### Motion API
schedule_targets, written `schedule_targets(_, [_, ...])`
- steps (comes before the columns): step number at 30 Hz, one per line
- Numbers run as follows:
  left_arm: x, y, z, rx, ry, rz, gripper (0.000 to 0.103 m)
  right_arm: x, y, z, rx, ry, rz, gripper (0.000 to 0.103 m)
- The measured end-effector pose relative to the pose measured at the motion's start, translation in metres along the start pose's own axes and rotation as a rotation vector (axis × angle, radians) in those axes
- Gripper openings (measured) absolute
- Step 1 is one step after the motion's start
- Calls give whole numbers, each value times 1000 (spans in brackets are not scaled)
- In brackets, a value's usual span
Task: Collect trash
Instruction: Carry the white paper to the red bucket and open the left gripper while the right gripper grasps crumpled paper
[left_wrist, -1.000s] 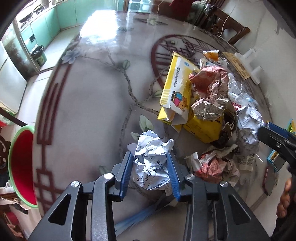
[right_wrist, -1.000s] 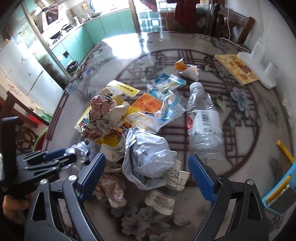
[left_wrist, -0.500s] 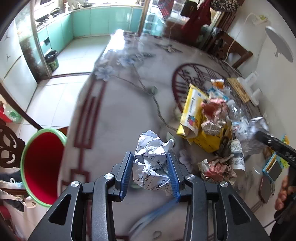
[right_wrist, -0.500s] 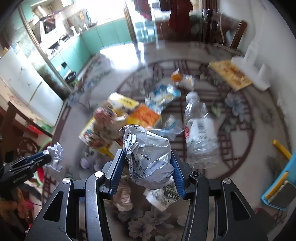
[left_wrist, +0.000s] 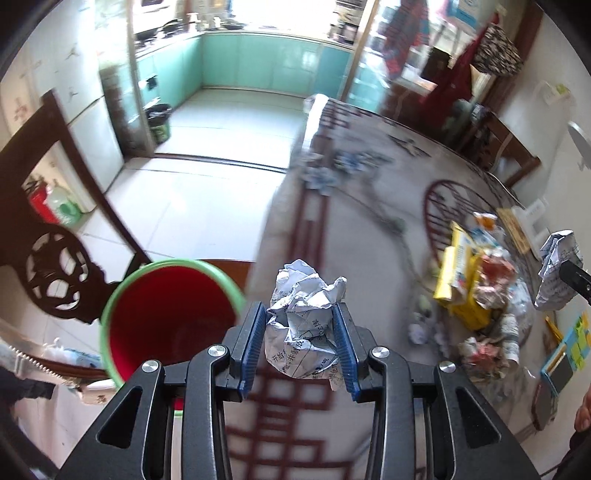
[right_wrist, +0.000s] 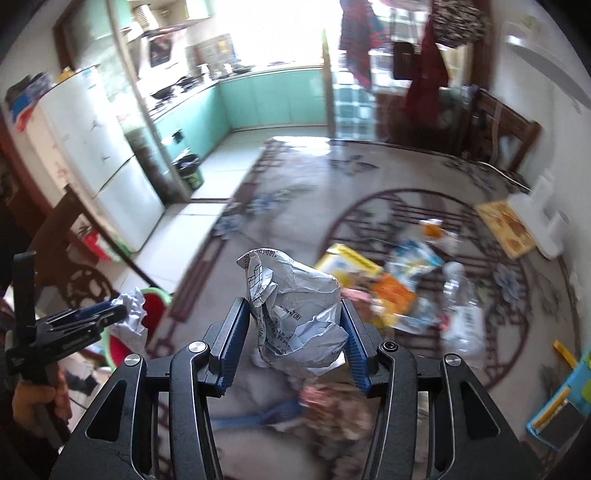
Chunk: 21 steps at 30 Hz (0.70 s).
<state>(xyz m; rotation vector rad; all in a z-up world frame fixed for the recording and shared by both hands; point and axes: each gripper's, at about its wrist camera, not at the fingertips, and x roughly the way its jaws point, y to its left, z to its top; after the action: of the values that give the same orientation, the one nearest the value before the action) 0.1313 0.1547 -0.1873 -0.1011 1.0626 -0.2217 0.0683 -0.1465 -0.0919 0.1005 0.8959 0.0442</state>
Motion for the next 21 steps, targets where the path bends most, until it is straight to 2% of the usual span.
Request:
schedule_targets(8, [-10,84,-13,-87,-7,93,35,38,79,6,-106,50,108,48])
schedule_targets(13, [-8,136,-29,-166,20,143,35,64,133,6,-175,101,204,49])
schedule_targets(21, [5,175,-48,-234,59,164,35,110,211,-2,-275,212,318,51])
